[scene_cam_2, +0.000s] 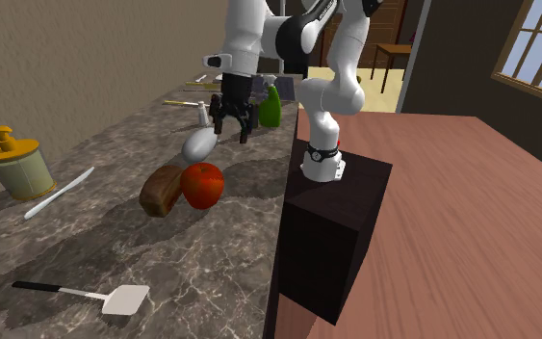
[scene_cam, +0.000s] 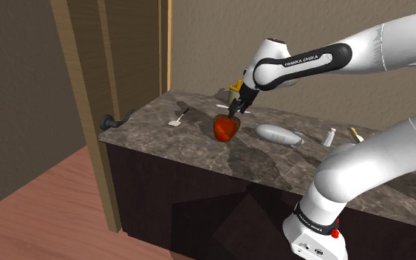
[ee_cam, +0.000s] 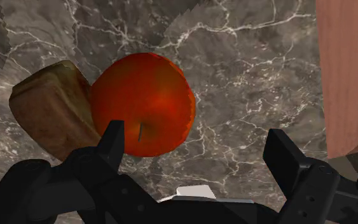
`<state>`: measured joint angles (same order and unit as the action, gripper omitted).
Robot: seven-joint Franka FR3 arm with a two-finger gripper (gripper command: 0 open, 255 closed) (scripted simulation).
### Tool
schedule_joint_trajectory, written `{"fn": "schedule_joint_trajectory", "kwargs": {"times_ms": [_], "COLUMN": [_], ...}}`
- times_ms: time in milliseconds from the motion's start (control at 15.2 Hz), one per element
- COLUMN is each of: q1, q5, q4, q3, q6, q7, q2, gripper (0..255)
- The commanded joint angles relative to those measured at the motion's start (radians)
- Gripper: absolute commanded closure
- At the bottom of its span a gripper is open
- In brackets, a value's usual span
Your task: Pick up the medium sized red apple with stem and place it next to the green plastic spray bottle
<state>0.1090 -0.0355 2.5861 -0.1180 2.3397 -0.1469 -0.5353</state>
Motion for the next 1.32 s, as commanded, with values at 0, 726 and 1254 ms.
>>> {"fn": "schedule_joint_trajectory", "kwargs": {"times_ms": [0,726,1254], "q1": [0.007,-0.019,-0.021], "q5": [0.001,0.055,0.058], "q4": [-0.001,-0.023,-0.023], "q3": [-0.025,-0.087,-0.088], "q6": [0.104,0.374,0.382], "q7": [-0.02,-0.084,-0.086], "q2": [0.049,0.256,0.264], "gripper": [0,0,0]}}
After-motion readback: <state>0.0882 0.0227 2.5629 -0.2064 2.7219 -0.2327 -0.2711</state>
